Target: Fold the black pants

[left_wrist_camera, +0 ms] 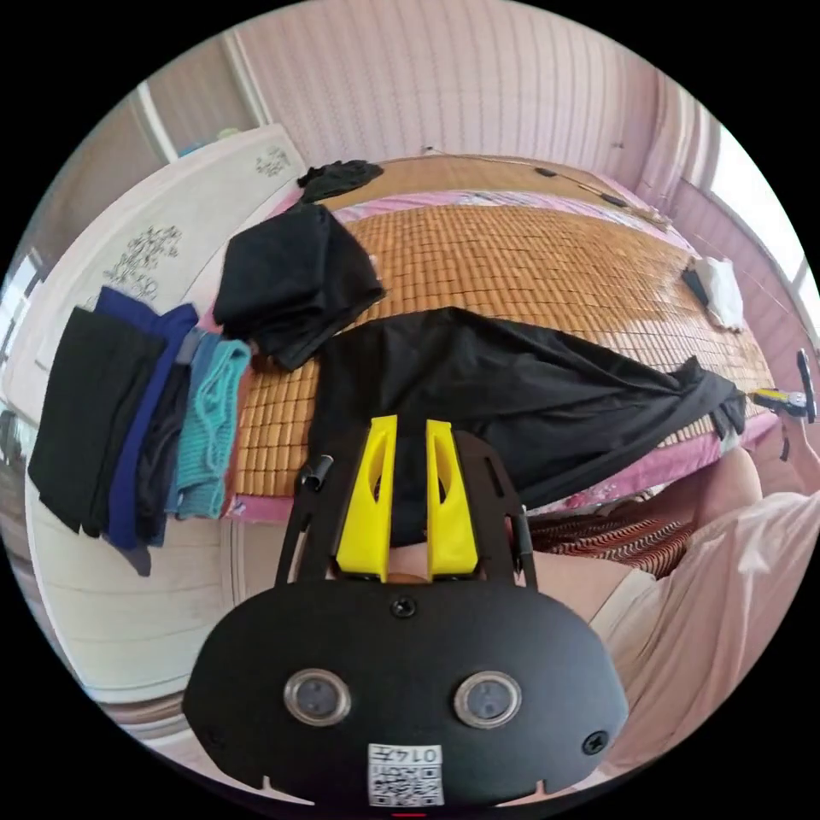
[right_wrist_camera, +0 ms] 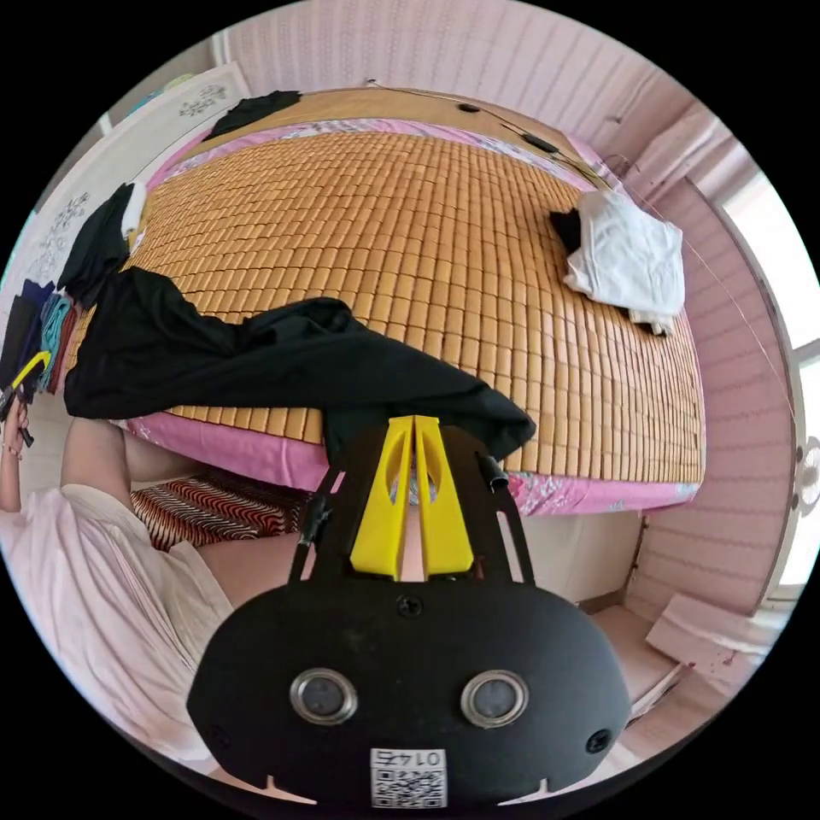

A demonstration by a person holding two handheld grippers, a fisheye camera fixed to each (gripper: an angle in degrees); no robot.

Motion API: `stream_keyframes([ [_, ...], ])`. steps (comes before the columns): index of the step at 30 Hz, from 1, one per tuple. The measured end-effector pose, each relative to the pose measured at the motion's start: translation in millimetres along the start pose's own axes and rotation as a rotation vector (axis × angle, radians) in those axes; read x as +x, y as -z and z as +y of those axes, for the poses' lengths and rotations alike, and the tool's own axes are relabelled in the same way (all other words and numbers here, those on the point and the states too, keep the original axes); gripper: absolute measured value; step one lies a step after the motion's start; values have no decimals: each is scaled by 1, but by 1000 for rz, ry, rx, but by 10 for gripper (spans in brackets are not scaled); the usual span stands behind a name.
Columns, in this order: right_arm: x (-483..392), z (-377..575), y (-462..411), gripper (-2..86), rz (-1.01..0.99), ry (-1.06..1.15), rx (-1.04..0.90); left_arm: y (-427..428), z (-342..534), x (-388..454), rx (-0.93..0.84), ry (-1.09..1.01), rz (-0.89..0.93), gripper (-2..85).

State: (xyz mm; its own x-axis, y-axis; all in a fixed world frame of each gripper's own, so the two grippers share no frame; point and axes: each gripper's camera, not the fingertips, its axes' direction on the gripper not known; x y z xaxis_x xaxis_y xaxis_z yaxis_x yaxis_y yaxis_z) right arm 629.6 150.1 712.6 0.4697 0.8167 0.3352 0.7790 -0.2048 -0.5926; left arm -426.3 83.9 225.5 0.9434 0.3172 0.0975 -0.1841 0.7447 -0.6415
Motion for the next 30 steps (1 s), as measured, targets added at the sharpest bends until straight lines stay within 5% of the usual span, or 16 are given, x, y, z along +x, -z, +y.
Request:
stream_keyframes([
  [4, 29, 31, -43, 81, -70, -54, -18, -25, -48, 66, 3, -75, 320, 62],
  [9, 56, 48, -93, 131, -130, -138, -21, -54, -88, 141, -127, -152, 494, 65],
  [18, 116, 80, -171, 126, -93, -266, -51, -65, -112, 258, -325, -568, 301, 86],
  [23, 137, 89, -190, 48, -199, -226, -28, -64, -123, 293, -347, -687, 223, 61],
  [30, 173, 130, -109, 19, -320, -100, 515, -22, -152, 305, -179, -665, 223, 6],
])
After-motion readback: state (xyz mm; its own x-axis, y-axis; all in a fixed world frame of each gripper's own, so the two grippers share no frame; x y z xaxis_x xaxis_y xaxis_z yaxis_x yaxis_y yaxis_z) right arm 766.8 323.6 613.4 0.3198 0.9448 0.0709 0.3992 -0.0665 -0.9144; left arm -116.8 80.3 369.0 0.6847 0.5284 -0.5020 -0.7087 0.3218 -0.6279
